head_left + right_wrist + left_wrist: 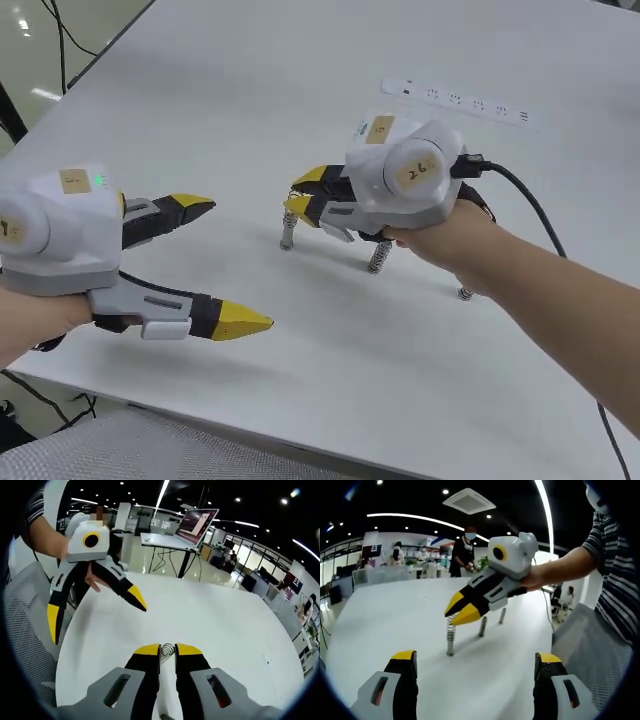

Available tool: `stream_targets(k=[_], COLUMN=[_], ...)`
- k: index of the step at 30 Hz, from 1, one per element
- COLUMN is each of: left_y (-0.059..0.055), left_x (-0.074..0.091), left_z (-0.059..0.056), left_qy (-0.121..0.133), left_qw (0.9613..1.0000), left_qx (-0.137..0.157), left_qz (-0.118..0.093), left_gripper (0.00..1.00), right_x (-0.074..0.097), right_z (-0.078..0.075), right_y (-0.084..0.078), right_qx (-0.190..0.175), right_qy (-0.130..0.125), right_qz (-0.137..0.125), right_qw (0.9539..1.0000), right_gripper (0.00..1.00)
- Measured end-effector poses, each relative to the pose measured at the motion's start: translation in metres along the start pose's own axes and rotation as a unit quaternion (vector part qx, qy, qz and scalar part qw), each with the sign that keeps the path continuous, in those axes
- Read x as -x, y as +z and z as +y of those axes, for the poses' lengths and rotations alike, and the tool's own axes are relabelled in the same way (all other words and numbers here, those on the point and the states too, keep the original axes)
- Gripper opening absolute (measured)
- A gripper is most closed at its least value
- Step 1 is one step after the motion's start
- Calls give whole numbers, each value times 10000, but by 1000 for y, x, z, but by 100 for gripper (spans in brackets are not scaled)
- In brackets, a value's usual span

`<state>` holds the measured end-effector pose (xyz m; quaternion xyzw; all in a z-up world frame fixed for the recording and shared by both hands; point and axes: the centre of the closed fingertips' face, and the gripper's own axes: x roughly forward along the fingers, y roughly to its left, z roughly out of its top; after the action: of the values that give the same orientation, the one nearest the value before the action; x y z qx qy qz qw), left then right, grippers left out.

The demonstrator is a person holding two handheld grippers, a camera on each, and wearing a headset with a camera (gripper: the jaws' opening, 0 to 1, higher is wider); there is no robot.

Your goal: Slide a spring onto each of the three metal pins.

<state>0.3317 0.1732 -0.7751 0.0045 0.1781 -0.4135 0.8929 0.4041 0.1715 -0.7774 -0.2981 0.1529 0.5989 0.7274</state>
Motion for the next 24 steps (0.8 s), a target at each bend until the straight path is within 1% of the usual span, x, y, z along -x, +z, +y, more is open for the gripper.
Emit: stream_targets(k=[3,6,8,12,16,19,24], left_y=[-2,-2,-1,-2,-3,-3,-5], left_x=[-1,-1,-1,-2,-2,-2,-2], left_z=[-1,0,0,-1,0,-2,-1], left_qy=[-4,28,22,10,23,11,31], left_qw=[10000,10000,10000,10000,10000,10000,10000], left_qx=[-21,-43,11,-8,4,13,31], left_qz=[40,29,0,39,36,25,35], left_gripper=[94,93,93,93,93,93,93], right_x=[-4,-7,-10,-15,-18,-20,-22], right_z=[4,6,7,14,18,20,21], right_y=[-5,-11,-14,-20,-25,-27,-30], right_qx=[111,117,74,163,183,204,201], right_qy=[69,72,73,151,216,255,273], right_qz=[106,198,267,390,474,538,583], right_qw=[9999,9997,9996,9990,9985,9980,9977], right_gripper=[8,8,8,8,8,8,8])
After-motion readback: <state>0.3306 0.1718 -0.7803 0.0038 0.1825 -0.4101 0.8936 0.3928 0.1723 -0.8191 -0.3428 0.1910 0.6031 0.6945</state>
